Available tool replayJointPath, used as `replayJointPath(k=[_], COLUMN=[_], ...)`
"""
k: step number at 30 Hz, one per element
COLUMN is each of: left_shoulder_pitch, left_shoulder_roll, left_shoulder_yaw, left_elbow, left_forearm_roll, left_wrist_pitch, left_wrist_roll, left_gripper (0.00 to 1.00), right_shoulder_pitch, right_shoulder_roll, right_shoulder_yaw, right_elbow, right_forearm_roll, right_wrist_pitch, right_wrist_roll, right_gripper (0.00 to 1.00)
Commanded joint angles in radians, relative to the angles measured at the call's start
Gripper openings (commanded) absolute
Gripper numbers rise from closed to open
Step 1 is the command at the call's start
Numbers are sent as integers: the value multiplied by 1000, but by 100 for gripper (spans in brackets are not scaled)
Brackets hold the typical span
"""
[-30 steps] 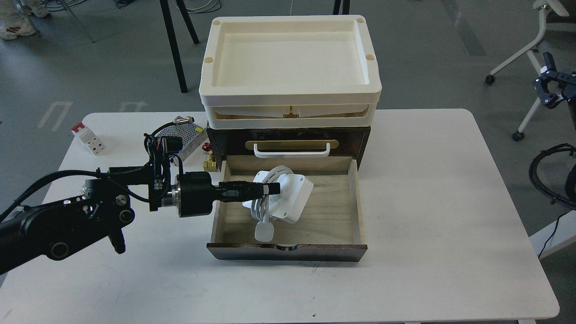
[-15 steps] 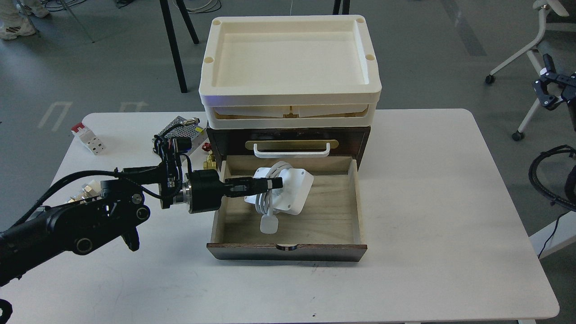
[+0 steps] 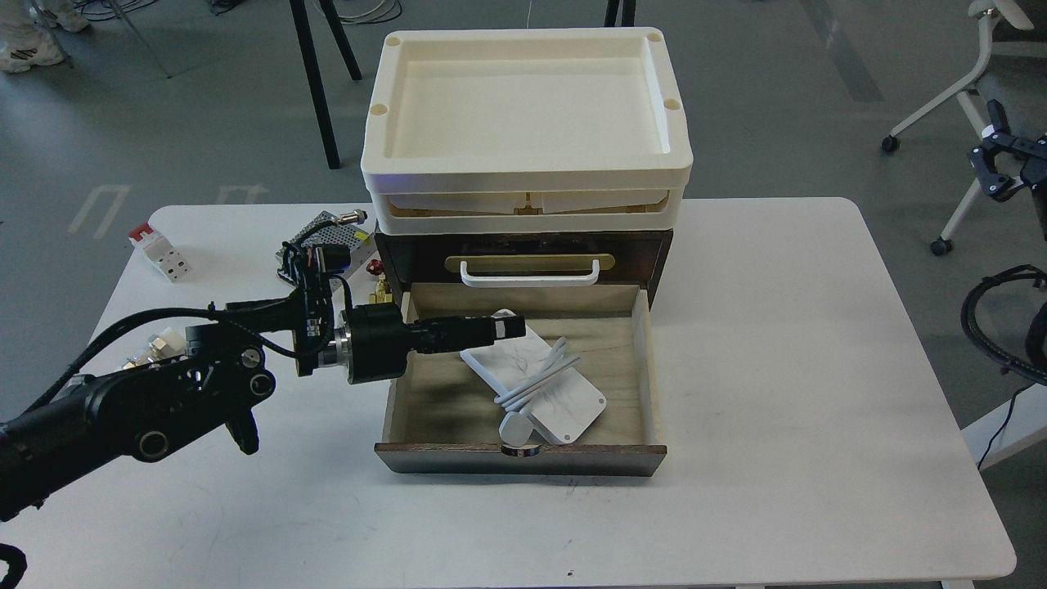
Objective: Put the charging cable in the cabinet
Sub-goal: 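Lower the cable into the drawer and open the left gripper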
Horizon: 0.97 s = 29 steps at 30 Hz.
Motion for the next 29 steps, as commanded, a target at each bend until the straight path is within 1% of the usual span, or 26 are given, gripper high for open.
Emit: replayJointPath(k=[1, 3, 5, 7, 9, 12, 15, 17, 18, 21, 23, 25, 29], left_shoulder_pitch=[41, 66, 77, 90, 92, 74, 48, 26, 12, -66, -84, -88, -88], left_shoulder_roll=[125, 194, 288, 353, 391, 405, 402, 376, 349, 200, 148, 137, 135], left_shoulder_yaw=[-69, -76, -76, -76, -78, -105, -214, -288, -305, -352, -359, -360, -356], left_elbow=[-19, -22, -20, -8, 12, 40, 81, 180, 216, 348, 418, 452, 454], left_forearm_roll=[-67, -130, -191, -277, -462, -780, -1067, -1194, -1225, -1307, -1327, -1333, -1333], left_wrist_pitch=[-14, -28, -71, -104, -112, -135, -135, -135, -135, -135, -135, -135, -135], left_wrist_roll=[0, 0, 0, 0, 0, 0, 0, 0, 0, 0, 0, 0, 0], left_gripper=[83, 83, 83, 83, 84, 85, 86, 86, 86, 86, 86, 86, 86], right_shoulder_pitch=[13, 25, 55, 71, 78, 93, 98, 96, 92, 85, 85, 84, 91], right_shoulder_roll=[9, 7, 9, 9, 13, 44, 76, 111, 126, 186, 205, 206, 206], right_shoulder_yaw=[48, 48, 40, 36, 36, 34, 34, 34, 34, 34, 34, 34, 37], right_elbow=[-6, -9, -9, -7, -4, -4, -6, -6, -6, -6, -4, -4, 4], right_forearm_roll=[-2, -4, -5, -8, -8, -13, -15, -15, -15, -15, -15, -15, -15], right_wrist_pitch=[0, 0, 0, 0, 0, 0, 0, 0, 0, 0, 0, 0, 0], right_wrist_roll=[0, 0, 0, 0, 0, 0, 0, 0, 0, 0, 0, 0, 0], right_gripper=[100, 100, 100, 100, 100, 100, 100, 100, 100, 100, 100, 100, 100])
